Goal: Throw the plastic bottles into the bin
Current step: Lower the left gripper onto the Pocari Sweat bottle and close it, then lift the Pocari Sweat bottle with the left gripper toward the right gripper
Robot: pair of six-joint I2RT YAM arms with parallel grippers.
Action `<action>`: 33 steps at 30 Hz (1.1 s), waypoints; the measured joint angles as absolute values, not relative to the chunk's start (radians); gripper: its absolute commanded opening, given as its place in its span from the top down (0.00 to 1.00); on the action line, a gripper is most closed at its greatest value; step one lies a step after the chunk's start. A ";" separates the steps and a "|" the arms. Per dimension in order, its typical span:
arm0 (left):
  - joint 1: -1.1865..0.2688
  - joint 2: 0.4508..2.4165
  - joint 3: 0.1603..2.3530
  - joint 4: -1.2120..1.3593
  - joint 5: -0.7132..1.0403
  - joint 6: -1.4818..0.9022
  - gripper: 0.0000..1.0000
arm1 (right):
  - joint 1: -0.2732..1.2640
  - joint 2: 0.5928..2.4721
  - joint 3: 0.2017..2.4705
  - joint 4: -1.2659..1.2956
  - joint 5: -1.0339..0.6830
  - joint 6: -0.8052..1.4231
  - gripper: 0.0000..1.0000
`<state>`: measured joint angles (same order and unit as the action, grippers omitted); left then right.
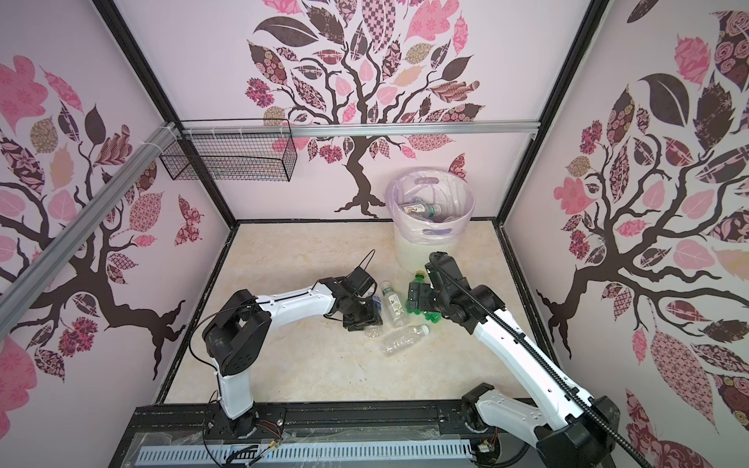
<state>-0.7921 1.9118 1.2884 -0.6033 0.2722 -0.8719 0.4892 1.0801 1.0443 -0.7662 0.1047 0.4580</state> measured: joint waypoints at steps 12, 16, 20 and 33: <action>-0.797 1.912 1.301 -0.627 0.224 -0.786 0.50 | 0.489 1.122 1.044 -0.728 0.053 0.459 0.00; -0.797 1.912 1.305 -0.630 0.217 -0.747 0.51 | 0.489 1.122 1.033 -0.690 -0.006 0.447 0.01; -0.797 1.912 1.309 -0.634 0.203 -0.700 0.46 | 0.489 1.122 1.015 -0.667 -0.061 0.444 0.01; -0.799 1.913 1.314 -0.636 0.133 -0.654 0.34 | 0.489 1.122 1.012 -0.661 -0.107 0.445 0.01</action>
<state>-0.7990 1.9129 1.3144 -0.6361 0.1333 -0.6540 0.4889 1.1225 1.0122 -0.6605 -0.1070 0.4446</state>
